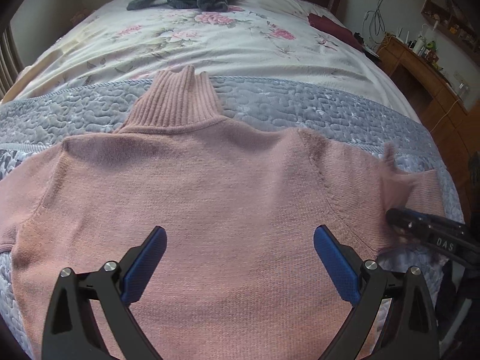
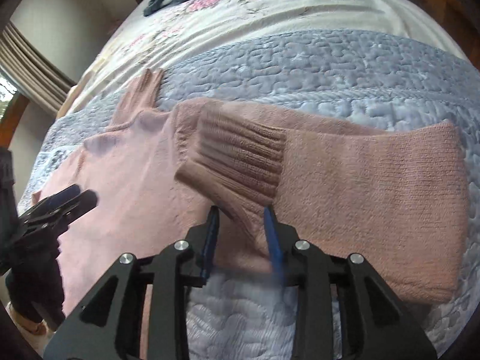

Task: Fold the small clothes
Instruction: 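Carry the sleeve across the sweater body with the right gripper, then lower the sleeve onto the sweater body and open the right gripper, then grasp the other sleeve cuff with the left gripper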

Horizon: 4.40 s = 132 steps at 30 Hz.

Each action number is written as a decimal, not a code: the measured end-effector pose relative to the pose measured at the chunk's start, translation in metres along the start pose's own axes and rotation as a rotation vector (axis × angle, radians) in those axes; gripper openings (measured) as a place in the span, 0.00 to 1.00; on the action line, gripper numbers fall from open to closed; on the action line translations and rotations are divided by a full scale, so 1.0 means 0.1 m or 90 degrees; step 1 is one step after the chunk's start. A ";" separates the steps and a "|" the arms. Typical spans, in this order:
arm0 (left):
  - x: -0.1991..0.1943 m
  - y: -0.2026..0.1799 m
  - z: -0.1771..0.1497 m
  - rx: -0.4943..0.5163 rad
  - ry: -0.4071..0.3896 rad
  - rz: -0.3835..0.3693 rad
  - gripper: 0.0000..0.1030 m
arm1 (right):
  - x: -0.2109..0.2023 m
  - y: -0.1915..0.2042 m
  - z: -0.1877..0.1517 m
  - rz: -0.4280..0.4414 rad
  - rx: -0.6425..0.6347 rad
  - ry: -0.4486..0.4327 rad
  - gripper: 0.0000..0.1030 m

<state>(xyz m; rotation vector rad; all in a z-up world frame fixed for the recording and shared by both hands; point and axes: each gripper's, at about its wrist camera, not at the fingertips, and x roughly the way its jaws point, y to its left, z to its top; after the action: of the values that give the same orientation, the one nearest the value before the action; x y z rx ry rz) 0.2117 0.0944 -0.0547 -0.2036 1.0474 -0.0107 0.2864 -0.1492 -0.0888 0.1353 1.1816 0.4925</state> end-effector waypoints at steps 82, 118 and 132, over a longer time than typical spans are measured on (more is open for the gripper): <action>-0.09 2.39 -0.21 -0.256 0.044 -0.029 0.22 | 0.27 0.14 -0.15 -0.029 0.081 0.033 0.35; -0.16 2.17 0.30 -0.098 -0.078 0.085 0.06 | 0.57 0.66 -0.11 0.027 0.019 0.052 0.40; -0.08 1.88 0.13 -0.050 -0.030 0.028 0.22 | 0.48 0.88 -0.05 0.029 -0.007 0.044 0.47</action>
<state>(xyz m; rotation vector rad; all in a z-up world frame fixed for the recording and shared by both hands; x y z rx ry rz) 0.2017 0.2821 -0.0738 -0.2510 1.0052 0.0739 0.2700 -0.0511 -0.1009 0.1363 1.2455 0.5478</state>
